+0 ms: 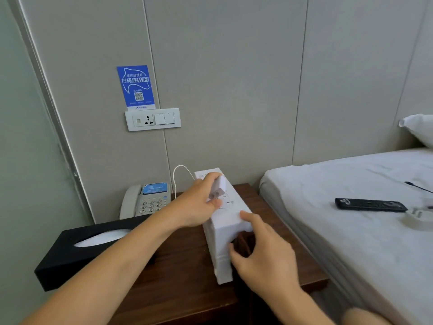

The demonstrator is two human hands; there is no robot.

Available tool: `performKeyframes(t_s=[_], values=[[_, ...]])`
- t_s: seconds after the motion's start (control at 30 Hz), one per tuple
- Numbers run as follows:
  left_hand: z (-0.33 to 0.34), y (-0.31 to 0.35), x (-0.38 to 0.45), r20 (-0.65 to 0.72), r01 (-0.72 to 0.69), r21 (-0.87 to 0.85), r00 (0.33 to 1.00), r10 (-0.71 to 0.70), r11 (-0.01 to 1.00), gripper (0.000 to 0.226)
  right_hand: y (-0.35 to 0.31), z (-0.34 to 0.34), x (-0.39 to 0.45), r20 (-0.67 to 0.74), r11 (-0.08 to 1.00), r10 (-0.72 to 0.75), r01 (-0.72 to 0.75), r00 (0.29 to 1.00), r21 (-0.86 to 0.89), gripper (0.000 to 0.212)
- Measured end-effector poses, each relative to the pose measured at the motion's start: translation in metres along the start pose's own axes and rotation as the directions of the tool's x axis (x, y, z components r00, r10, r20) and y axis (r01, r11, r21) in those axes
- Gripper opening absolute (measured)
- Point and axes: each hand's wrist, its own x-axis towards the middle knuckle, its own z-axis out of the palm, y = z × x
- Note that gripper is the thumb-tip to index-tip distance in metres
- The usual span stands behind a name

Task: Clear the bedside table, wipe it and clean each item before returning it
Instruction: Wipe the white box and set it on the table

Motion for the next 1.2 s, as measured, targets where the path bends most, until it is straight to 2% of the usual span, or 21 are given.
performKeyframes(t_s=[0.1, 0.2, 0.27, 0.37, 0.4, 0.47, 0.53, 0.6, 0.73, 0.83, 0.93, 1.0, 1.13, 1.2], values=[[-0.007, -0.002, -0.003, 0.08, 0.074, 0.078, 0.994, -0.08, 0.994, 0.06, -0.029, 0.018, -0.009, 0.095, 0.998, -0.064, 0.066, 0.993, -0.023, 0.079], [-0.004, -0.003, -0.01, 0.124, 0.113, 0.116, 0.984, -0.128, 0.987, 0.066, -0.032, 0.008, -0.006, 0.202, 0.989, -0.144, 0.147, 0.969, -0.003, 0.082], [-0.001, -0.002, -0.011, 0.109, 0.135, 0.095, 0.983, -0.145, 0.986, 0.07, -0.017, -0.015, 0.01, 0.324, 0.976, -0.208, 0.175, 0.923, 0.127, 0.077], [0.004, 0.0, -0.013, 0.093, 0.152, 0.097, 0.983, -0.161, 0.984, 0.068, 0.019, -0.057, 0.05, 0.467, 0.94, -0.28, 0.141, 0.839, 0.31, 0.064], [0.007, 0.001, -0.015, 0.094, 0.155, 0.091, 0.982, -0.163, 0.984, 0.071, 0.032, -0.066, 0.069, 0.47, 0.939, -0.274, 0.127, 0.839, 0.321, 0.06], [0.012, 0.005, -0.02, 0.077, 0.171, 0.086, 0.981, -0.177, 0.982, 0.09, 0.052, -0.07, 0.111, 0.405, 0.953, -0.24, 0.135, 0.882, 0.27, 0.058], [0.019, 0.015, -0.025, 0.017, 0.214, 0.158, 0.976, -0.219, 0.964, 0.114, 0.06, -0.056, 0.157, 0.409, 0.972, -0.225, 0.174, 0.884, 0.159, 0.067], [0.028, 0.025, -0.027, -0.052, 0.244, 0.257, 0.97, -0.239, 0.935, 0.119, 0.055, -0.034, 0.2, 0.516, 0.969, -0.221, 0.244, 0.828, 0.024, 0.084], [0.037, 0.026, -0.027, -0.122, 0.219, 0.279, 0.974, -0.191, 0.935, 0.094, 0.034, 0.002, 0.263, 0.697, 0.845, -0.237, 0.498, 0.677, -0.197, 0.11], [0.027, 0.013, -0.03, -0.107, 0.172, 0.278, 0.983, -0.148, 0.945, 0.085, 0.027, 0.019, 0.294, 0.783, 0.778, -0.21, 0.585, 0.585, -0.229, 0.117], [-0.001, -0.011, -0.026, -0.032, 0.054, 0.338, 0.998, -0.045, 0.94, 0.083, 0.029, 0.021, 0.306, 0.839, 0.805, -0.179, 0.567, 0.514, -0.176, 0.121], [-0.022, -0.037, -0.013, 0.049, -0.029, 0.341, 0.999, 0.013, 0.94, 0.08, 0.042, 0.014, 0.307, 0.803, 0.861, -0.243, 0.502, 0.544, -0.08, 0.112], [-0.042, -0.076, 0.028, 0.111, -0.117, 0.242, 0.99, 0.092, 0.963, 0.07, 0.085, 0.007, 0.31, 0.612, 0.963, -0.187, 0.266, 0.768, -0.04, 0.108], [-0.047, -0.079, 0.058, 0.138, -0.156, 0.182, 0.982, 0.132, 0.971, 0.067, 0.102, 0.007, 0.316, 0.538, 0.982, -0.133, 0.184, 0.832, -0.043, 0.108]])
